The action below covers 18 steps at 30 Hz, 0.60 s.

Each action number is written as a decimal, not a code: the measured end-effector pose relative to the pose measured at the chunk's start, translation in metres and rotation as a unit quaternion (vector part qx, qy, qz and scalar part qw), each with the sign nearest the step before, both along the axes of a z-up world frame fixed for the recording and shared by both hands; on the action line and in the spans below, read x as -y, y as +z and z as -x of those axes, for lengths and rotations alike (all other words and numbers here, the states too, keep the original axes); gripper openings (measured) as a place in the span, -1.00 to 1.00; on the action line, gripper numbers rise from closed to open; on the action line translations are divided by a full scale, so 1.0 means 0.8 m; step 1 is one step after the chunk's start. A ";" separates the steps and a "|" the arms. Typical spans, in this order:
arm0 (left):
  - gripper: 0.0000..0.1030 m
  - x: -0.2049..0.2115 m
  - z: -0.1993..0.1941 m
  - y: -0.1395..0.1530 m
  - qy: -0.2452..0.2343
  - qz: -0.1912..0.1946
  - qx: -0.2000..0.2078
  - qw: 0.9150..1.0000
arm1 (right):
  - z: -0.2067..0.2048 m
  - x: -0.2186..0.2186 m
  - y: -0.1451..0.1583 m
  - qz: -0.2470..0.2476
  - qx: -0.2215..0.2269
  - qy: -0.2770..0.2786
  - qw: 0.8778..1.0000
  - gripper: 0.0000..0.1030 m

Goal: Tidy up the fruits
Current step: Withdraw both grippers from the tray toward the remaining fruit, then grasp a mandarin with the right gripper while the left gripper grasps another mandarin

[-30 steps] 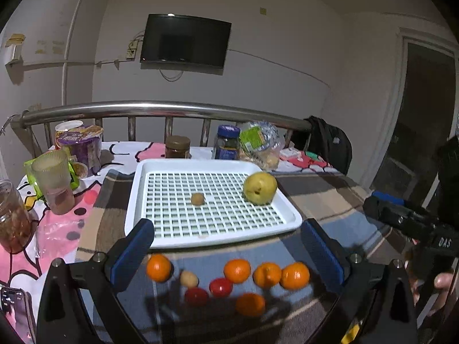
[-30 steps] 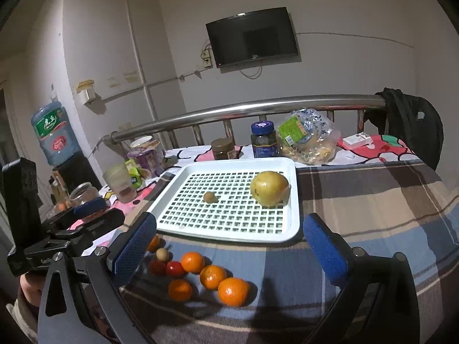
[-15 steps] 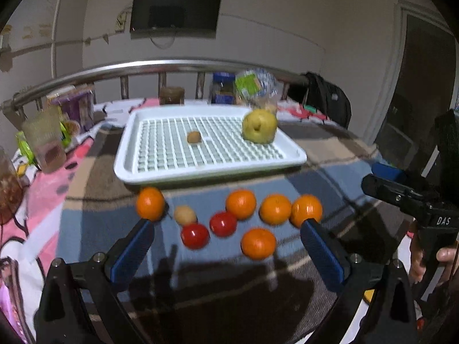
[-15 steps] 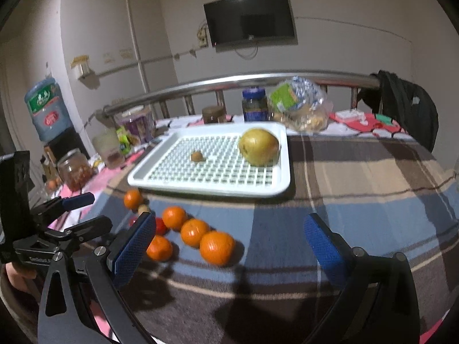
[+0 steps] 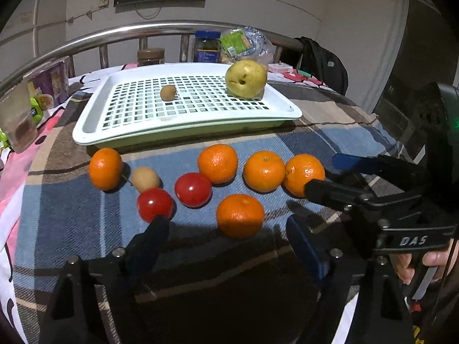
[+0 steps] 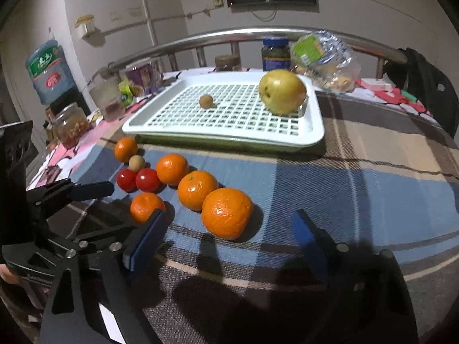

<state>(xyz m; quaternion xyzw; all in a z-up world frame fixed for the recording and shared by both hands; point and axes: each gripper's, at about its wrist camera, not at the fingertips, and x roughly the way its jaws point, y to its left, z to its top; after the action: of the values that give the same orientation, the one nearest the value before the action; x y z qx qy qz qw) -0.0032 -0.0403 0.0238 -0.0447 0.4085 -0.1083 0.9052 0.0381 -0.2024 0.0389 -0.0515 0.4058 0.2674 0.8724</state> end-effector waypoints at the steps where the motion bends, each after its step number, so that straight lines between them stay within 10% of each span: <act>1: 0.54 0.000 -0.001 -0.001 0.000 0.001 -0.002 1.000 | -0.002 -0.002 -0.003 0.003 -0.004 0.000 1.000 0.51; 18: -0.23 0.006 -0.020 -0.013 -0.012 0.008 -0.023 1.000 | -0.018 -0.013 -0.028 0.005 -0.031 0.000 1.000 -0.24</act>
<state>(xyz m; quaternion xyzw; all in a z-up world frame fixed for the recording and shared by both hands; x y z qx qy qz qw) 0.0127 -0.0453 0.0136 -0.0492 0.4285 -0.1218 0.8940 0.0527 -0.1923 0.0167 -0.0472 0.4342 0.2664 0.8592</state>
